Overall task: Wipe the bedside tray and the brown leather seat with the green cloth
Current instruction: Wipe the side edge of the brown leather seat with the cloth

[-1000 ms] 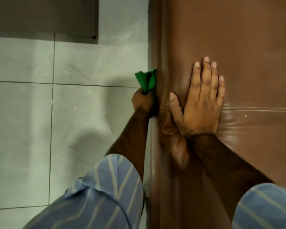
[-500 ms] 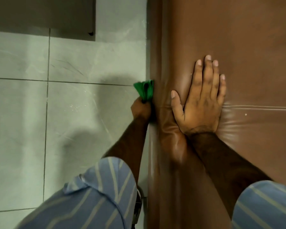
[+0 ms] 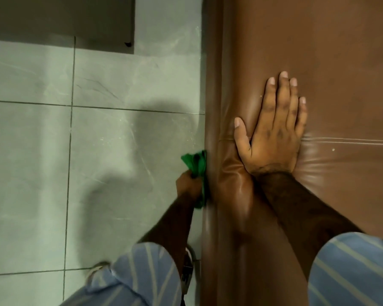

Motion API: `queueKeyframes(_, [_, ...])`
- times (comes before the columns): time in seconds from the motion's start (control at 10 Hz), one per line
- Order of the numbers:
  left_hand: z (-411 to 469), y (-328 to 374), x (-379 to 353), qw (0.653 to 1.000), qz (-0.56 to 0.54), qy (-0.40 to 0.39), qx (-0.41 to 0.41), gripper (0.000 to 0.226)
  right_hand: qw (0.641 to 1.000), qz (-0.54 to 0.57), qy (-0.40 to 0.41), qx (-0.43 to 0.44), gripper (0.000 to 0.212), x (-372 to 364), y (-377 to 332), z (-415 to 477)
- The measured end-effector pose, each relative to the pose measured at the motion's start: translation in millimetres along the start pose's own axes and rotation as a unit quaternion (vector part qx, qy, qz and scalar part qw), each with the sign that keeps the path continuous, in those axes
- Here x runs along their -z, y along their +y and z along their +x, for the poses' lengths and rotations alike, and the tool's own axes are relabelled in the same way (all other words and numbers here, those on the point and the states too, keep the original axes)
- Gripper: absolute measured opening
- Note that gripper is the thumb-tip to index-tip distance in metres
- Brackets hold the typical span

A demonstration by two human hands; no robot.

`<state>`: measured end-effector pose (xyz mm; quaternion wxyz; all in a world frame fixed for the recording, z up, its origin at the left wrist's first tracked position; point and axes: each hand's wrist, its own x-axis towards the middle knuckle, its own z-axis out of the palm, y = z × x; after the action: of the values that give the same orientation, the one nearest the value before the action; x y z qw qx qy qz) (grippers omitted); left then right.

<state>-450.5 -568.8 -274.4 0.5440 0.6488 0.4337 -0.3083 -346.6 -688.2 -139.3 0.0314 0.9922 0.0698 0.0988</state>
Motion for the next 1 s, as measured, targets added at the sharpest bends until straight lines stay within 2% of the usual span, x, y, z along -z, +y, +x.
queueKeyframes(0.1, [5.7, 37.7, -0.1, 0.995, -0.082, 0.02, -0.057, 0.017, 1.0, -0.001, -0.002, 0.001, 0.085, 0.2, 0.4, 0.7])
queueKeyframes(0.2, [-18.8, 19.9, -2.3, 0.985, -0.112, 0.049, -0.125, 0.017, 1.0, -0.003, -0.001, 0.0, 0.085, 1.0, -0.3, 1.2])
queueKeyframes(0.3, [-49.6, -35.4, -3.1, 0.99, -0.104, 0.042, -0.086, 0.028, 1.0, -0.006, 0.002, 0.001, 0.085, 1.1, 0.4, 0.9])
queueKeyframes(0.4, [-72.2, -86.6, -0.1, 0.998, -0.055, 0.0, -0.03, 0.036, 1.0, -0.008, 0.0, 0.003, 0.085, 0.9, 0.5, 0.7])
queueKeyframes(0.5, [-64.0, -93.3, 0.0, 0.999, 0.009, -0.041, 0.005, 0.02, 1.0, -0.009, 0.002, 0.003, 0.085, 0.4, 0.6, 1.3])
queueKeyframes(0.6, [-24.3, -55.7, -4.2, 0.999, 0.037, -0.012, 0.003, 0.023, 1.0, -0.014, 0.003, 0.002, 0.085, -0.8, -0.3, 0.4])
queueKeyframes(0.7, [-3.4, -4.8, -9.2, 0.998, -0.047, 0.032, -0.02, 0.022, 1.0, -0.012, 0.011, 0.004, 0.084, -1.2, -0.5, -0.2])
queueKeyframes(0.8, [-27.4, -7.5, -14.4, 0.99, -0.108, 0.074, -0.043, 0.014, 1.0, -0.012, 0.011, 0.003, 0.084, 0.0, -0.7, -0.3])
queueKeyframes(0.9, [-69.4, -57.2, -17.0, 0.988, -0.14, 0.071, -0.009, 0.017, 1.0, -0.007, 0.011, 0.004, 0.084, 0.8, -0.5, -0.7])
queueKeyframes(1.0, [-93.5, -106.5, -12.9, 0.996, -0.092, 0.016, 0.003, 0.009, 1.0, -0.004, 0.013, 0.004, 0.084, 0.5, -0.1, -0.6])
